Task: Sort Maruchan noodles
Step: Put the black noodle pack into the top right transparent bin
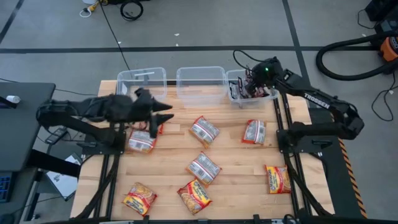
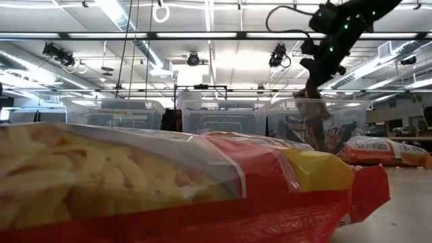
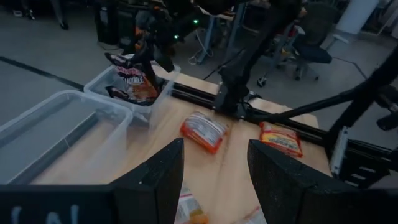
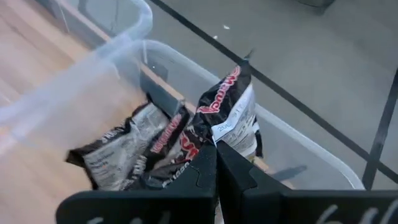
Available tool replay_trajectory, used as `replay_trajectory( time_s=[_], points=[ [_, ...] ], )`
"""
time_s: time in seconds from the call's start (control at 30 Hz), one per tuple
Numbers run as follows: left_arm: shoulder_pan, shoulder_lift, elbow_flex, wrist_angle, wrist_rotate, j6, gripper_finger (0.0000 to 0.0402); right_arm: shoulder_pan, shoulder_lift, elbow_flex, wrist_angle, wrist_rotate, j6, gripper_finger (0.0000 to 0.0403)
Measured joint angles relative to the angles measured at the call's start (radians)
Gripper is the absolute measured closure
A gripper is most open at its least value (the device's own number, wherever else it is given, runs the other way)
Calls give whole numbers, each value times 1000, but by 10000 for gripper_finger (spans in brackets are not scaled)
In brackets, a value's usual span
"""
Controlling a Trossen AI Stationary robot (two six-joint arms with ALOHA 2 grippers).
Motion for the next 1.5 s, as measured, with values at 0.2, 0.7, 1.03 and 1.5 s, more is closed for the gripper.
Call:
replay_trajectory(
  time_s=[0.2, 0.7, 1.03, 1.5],
  points=[
    [153, 63, 0, 97, 129, 77, 221, -78, 12, -106, 92, -90, -33, 398],
    [297, 89, 0, 143, 194, 100, 221, -168, 8, -320, 299, -61, 103, 394],
    [340, 99, 0, 120, 220, 98, 221, -165, 35, -230, 126, -51, 220, 392],
    [346, 100, 0, 65, 214, 123, 221, -141, 181, 173, -459, -89, 191, 255]
  ],
)
